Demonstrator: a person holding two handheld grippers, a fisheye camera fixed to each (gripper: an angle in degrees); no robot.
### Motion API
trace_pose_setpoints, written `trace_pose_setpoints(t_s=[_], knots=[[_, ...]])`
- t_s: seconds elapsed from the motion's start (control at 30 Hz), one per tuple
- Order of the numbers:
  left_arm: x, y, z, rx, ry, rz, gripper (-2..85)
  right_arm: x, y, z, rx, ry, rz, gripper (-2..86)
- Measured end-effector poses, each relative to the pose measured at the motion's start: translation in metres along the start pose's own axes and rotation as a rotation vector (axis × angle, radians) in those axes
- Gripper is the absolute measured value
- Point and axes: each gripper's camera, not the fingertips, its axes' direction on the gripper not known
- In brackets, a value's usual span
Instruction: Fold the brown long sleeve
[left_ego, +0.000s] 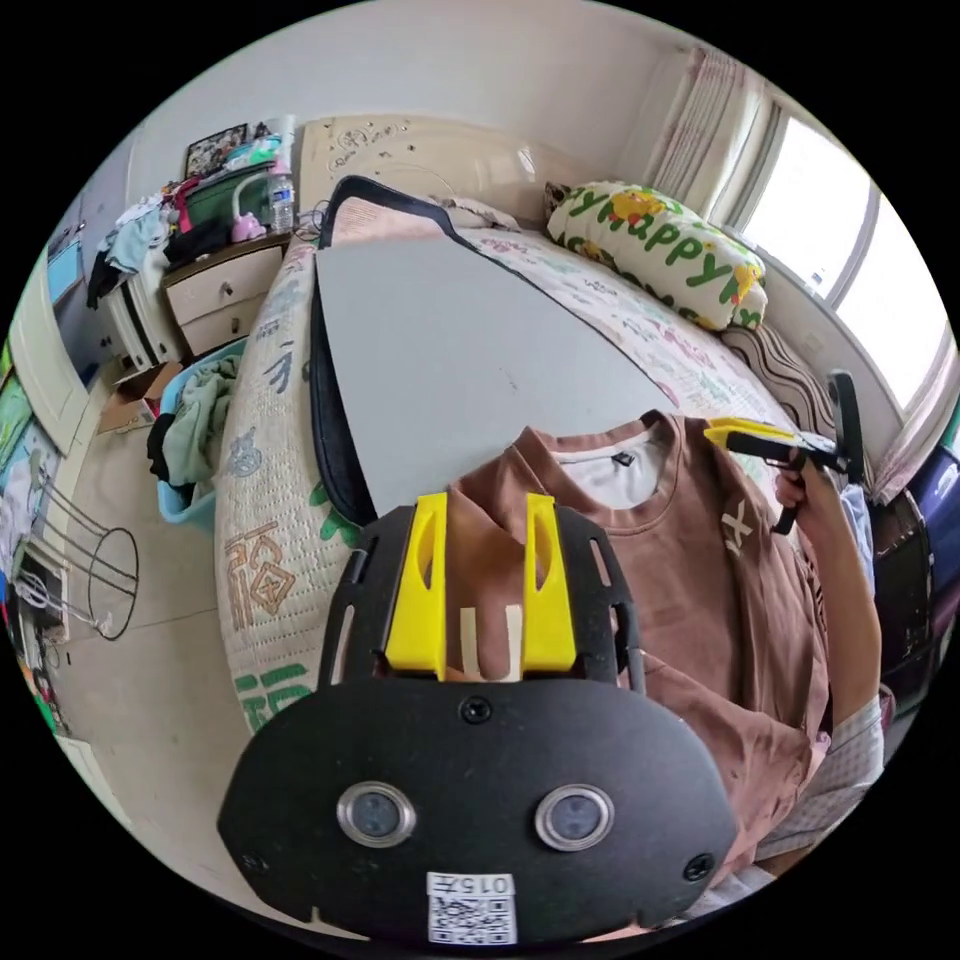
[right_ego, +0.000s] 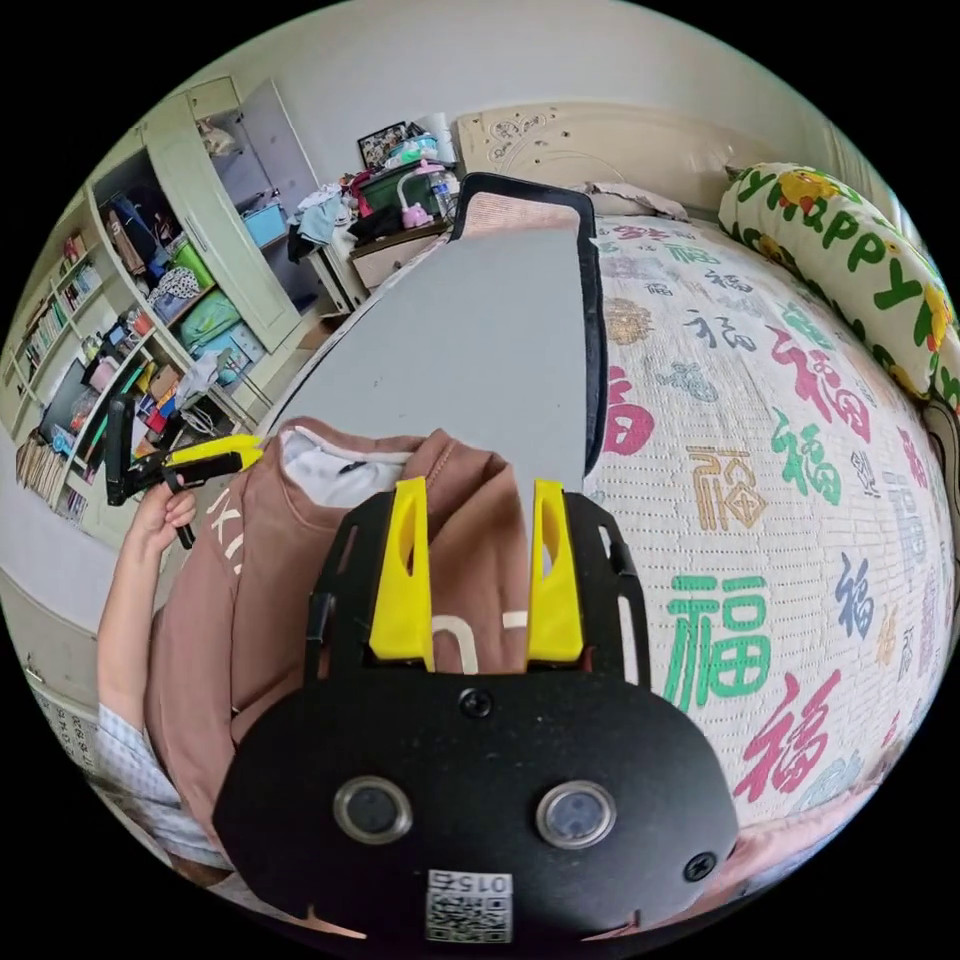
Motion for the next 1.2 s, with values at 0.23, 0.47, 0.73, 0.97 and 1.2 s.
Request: trace_pose_setpoints(t_s=[0.23,0.47,0.73,0.97,1.2], knots=[[0.029,0.010,0.007,0.022,-0.019,0.095,2.4,-0.008,0.012,0.011,-0.086,0.092,-0.109,0.2],[0.095,0.074,-0.096,0.292,-0.001,0.166,0.7,-0.020,0.065,-0.070,0.120,0.013,-0.177,-0.6],[0.227,0.305,-0.293,0.517,0.134,0.418,0.5,-0.025,0.260,-0.225,0.340,-0.255,-0.314,-0.7],[0.312,0.518,-0.322,0.388,0.316,0.576,0.4,-0.030,0.477,-0.238,0.306,-0.408,-0.383,-0.6],[0.345,0.557,-0.352,0.356,0.353,0.612,0.3,-0.020,0.555,-0.210,0.293,-0.511,-0.281,-0.2]])
